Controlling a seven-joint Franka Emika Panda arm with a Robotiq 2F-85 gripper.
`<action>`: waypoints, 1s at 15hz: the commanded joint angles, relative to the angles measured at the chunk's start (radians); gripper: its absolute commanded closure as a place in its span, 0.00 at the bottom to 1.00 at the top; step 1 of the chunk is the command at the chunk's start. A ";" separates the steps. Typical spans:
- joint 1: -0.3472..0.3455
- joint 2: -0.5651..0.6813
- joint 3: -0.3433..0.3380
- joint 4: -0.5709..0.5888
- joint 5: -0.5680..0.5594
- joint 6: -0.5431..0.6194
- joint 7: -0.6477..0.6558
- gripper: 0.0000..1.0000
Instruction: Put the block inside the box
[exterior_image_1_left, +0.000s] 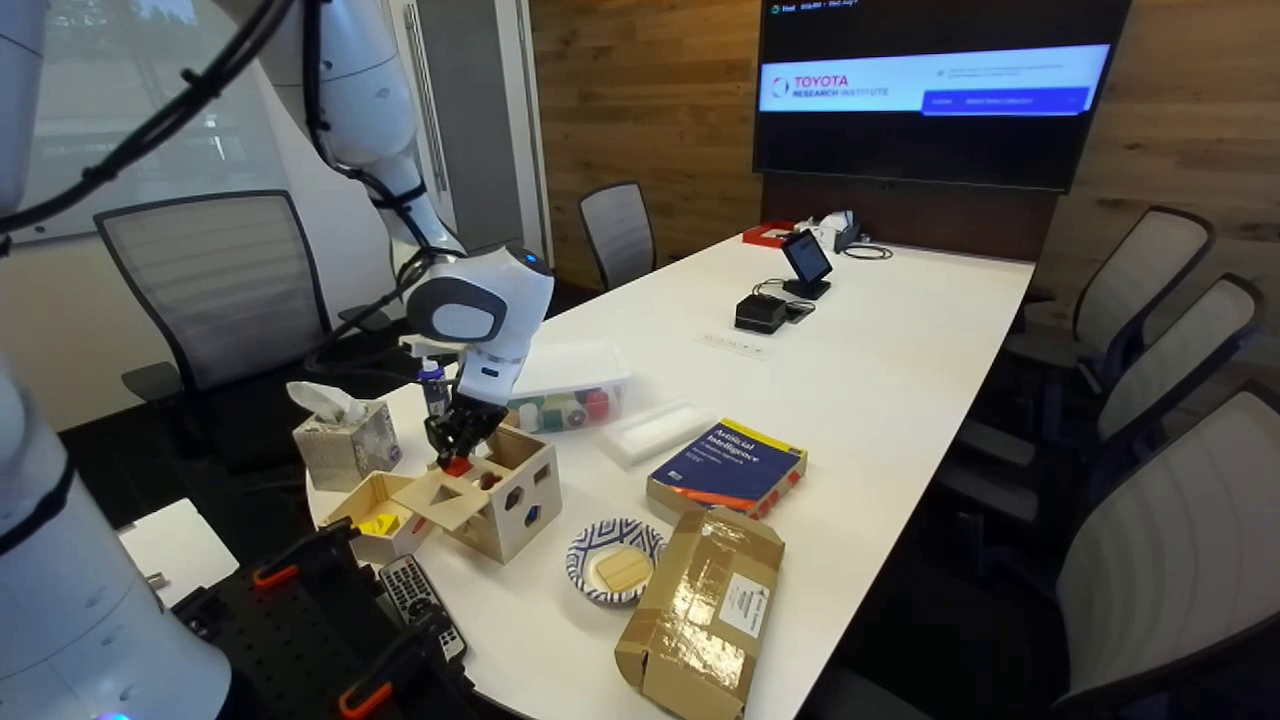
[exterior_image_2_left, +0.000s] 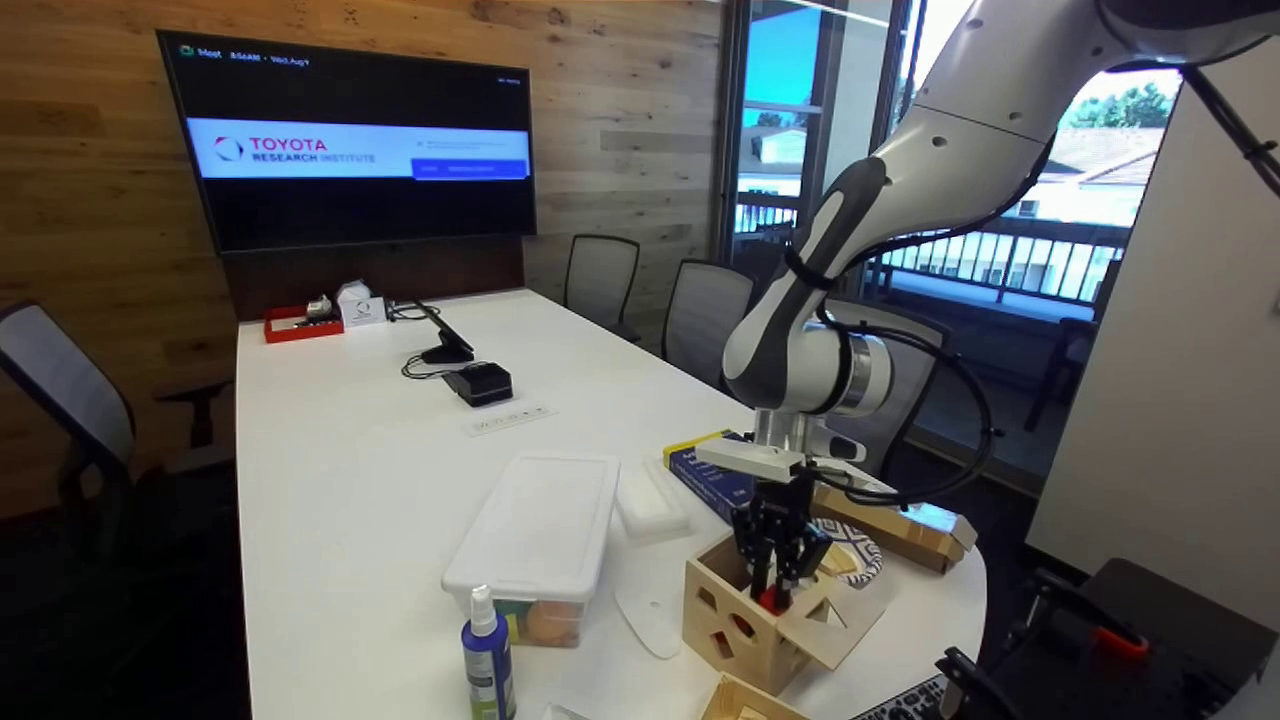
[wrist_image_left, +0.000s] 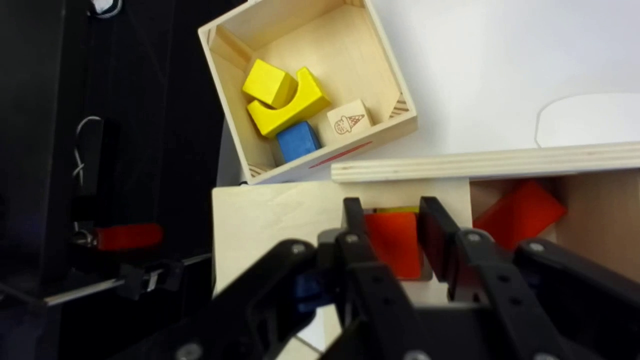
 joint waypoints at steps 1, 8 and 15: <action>0.048 0.080 -0.015 0.033 -0.020 0.059 0.048 0.86; 0.066 0.079 0.000 -0.001 -0.006 0.117 0.044 0.18; 0.115 -0.017 0.008 -0.103 -0.012 0.209 0.082 0.00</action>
